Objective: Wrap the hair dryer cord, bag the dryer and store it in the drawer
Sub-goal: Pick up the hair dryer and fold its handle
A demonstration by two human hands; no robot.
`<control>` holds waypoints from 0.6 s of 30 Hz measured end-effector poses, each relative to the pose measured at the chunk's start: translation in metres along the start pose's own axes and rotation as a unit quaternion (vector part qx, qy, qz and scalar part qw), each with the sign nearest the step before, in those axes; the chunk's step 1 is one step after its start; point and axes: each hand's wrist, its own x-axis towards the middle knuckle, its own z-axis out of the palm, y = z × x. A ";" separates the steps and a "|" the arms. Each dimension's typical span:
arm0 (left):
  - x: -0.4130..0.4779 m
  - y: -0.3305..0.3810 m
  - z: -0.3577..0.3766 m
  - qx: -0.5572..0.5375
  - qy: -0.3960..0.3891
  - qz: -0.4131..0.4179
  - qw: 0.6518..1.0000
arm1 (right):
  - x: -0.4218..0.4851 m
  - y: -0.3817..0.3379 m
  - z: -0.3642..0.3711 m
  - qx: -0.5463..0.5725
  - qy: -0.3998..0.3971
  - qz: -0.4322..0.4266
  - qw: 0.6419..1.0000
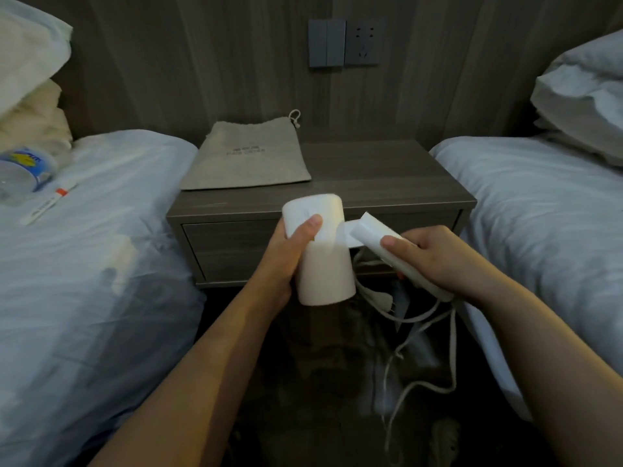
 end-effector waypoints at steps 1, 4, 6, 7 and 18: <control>0.000 0.001 0.000 -0.019 0.011 0.002 1.000 | -0.001 0.000 0.001 0.002 -0.012 -0.003 1.000; 0.000 0.000 0.001 -0.040 0.068 0.027 0.997 | -0.004 -0.004 0.013 0.018 -0.013 -0.003 1.000; -0.001 0.000 0.002 -0.058 0.091 0.031 0.994 | -0.005 -0.008 0.018 0.023 0.011 -0.001 1.000; -0.002 0.001 0.003 -0.073 0.095 0.031 0.992 | -0.005 -0.010 0.019 0.023 0.021 0.000 1.000; 0.000 -0.026 0.014 -0.203 0.096 -0.056 0.973 | -0.010 -0.016 0.051 0.109 0.073 0.057 0.990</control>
